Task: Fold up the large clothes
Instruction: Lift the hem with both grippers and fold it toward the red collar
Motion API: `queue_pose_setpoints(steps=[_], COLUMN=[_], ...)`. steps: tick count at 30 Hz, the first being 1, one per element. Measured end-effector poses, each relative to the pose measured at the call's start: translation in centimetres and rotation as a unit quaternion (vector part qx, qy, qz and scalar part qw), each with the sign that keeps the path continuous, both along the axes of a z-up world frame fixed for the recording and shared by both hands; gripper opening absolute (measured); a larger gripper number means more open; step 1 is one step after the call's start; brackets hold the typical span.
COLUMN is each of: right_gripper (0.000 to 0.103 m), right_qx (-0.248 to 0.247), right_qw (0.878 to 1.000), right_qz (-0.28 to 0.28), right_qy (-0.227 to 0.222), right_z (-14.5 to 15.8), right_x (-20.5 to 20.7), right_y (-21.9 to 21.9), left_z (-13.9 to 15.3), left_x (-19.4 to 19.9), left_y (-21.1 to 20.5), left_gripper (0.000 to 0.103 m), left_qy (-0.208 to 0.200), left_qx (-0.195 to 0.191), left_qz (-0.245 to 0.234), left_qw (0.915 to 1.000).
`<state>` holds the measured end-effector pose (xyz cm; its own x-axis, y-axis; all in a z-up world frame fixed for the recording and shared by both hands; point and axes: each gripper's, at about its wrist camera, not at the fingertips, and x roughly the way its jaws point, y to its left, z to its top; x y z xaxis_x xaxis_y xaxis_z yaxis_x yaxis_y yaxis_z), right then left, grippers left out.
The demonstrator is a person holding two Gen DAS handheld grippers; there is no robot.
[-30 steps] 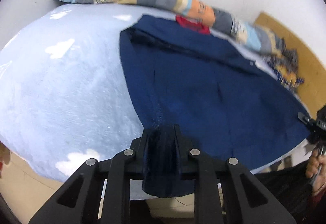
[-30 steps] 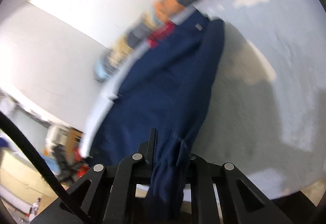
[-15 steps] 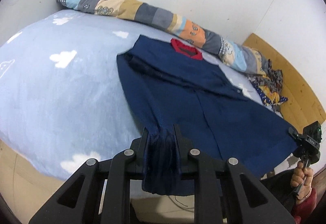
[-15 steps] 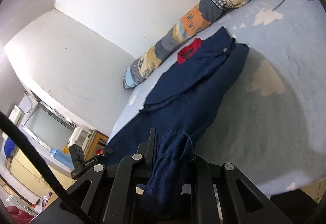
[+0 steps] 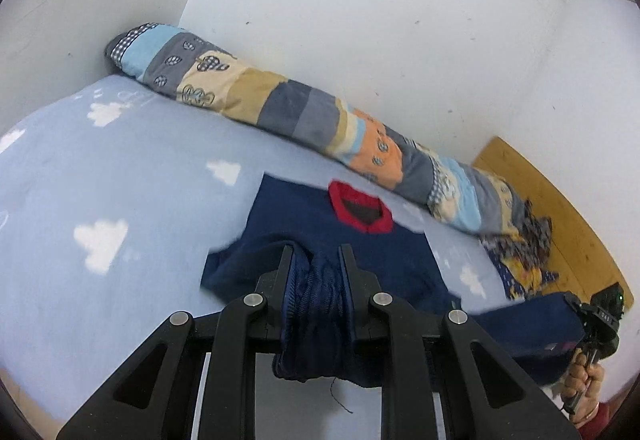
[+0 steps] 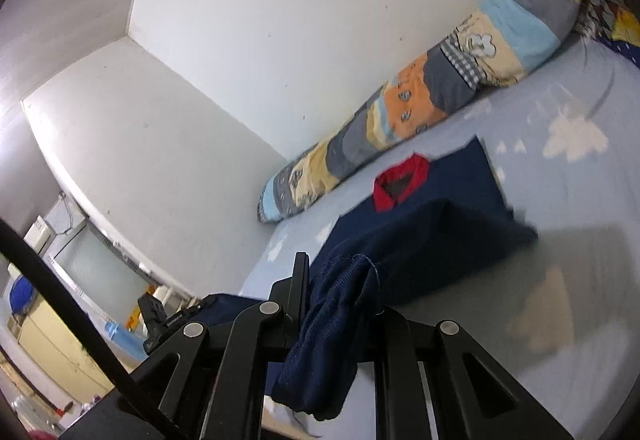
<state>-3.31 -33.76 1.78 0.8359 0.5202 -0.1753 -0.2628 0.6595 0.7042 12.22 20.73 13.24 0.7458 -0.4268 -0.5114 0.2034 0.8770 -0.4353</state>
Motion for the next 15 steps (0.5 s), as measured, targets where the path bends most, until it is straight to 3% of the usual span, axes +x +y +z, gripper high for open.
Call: queue_pose_setpoints(steps=[8, 12, 15], right_gripper=[0.013, 0.013, 0.013], right_qx=[-0.020, -0.039, -0.045], right_qw=[0.999, 0.997, 0.993], right_qz=[-0.019, -0.032, -0.045], right_qy=[0.016, 0.051, 0.095], right_z=[3.2, 1.9, -0.2], right_x=[14.4, 23.8, 31.0], right_y=[-2.9, -4.3, -5.6], left_z=[-0.3, -4.1, -8.7], left_x=[15.4, 24.9, 30.9], left_y=[-3.7, -6.2, -7.8], left_gripper=[0.019, 0.020, 0.021], left_qy=[0.034, 0.085, 0.134], left_qx=[0.028, 0.040, 0.048], left_qz=[0.023, 0.031, 0.036], left_qw=[0.9988, 0.9951, 0.9892])
